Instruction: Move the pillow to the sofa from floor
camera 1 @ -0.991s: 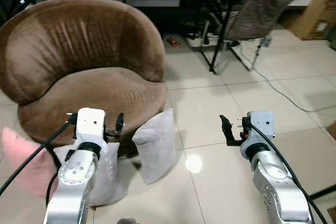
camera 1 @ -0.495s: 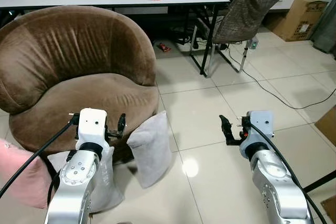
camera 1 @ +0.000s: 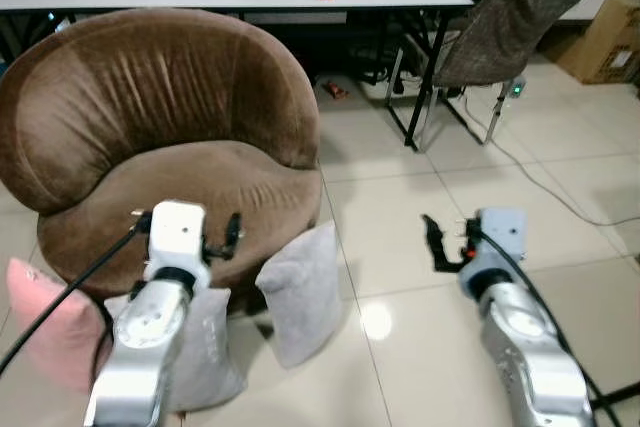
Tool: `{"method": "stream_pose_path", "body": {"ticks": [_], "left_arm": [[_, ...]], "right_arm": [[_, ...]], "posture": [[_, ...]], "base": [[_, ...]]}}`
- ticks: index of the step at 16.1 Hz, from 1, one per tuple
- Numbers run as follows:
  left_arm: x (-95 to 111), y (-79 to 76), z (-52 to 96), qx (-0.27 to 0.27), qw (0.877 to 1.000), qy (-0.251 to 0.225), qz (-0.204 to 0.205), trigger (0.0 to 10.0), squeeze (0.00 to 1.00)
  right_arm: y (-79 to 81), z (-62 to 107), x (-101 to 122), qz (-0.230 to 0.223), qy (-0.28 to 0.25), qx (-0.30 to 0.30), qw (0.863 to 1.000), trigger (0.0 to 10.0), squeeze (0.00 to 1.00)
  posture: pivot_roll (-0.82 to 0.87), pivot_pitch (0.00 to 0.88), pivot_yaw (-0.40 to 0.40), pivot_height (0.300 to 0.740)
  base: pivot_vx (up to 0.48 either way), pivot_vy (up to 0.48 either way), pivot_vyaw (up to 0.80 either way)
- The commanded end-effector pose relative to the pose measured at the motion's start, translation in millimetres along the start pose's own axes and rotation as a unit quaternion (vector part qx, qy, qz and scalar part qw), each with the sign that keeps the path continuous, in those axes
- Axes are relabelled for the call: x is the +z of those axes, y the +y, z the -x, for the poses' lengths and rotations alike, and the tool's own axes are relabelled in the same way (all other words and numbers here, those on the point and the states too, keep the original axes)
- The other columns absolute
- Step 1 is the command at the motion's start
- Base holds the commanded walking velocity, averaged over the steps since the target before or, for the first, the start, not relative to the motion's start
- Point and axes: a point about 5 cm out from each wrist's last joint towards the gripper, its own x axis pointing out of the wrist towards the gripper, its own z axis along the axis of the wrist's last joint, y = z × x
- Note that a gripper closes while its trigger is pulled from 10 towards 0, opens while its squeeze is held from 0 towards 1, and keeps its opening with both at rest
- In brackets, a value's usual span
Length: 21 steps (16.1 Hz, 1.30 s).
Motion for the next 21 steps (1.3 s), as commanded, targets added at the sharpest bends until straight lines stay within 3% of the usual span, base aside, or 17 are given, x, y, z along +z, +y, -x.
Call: {"method": "stream_pose_path", "body": {"ticks": [1,11,21], "left_arm": [[0,-1.9,-0.4,-0.007,1.000,0.000,0.001,10.0,0.13],[5,0.0,-7.3,-0.007,1.000,-0.008,-0.008,10.0,0.12],[6,-0.2,-5.5,-0.007,1.000,-0.013,-0.014,10.0,0.10]], "right_arm": [[-2.4,-0.7,1,-0.005,-0.001,-0.003,1.000,10.0,0.00],[1.4,-5.4,5,0.005,-0.017,0.002,1.000,10.0,0.00],[9.5,-7.0,4,0.014,-0.014,0.037,0.999,10.0,0.00]], "posture": [[0.05,0.000,-0.032,0.740],[0.04,0.000,-0.013,0.740],[0.06,0.000,-0.026,0.740]], "base": [[0.319,0.000,0.00],[0.326,0.000,0.00],[0.350,0.000,0.80]]}}
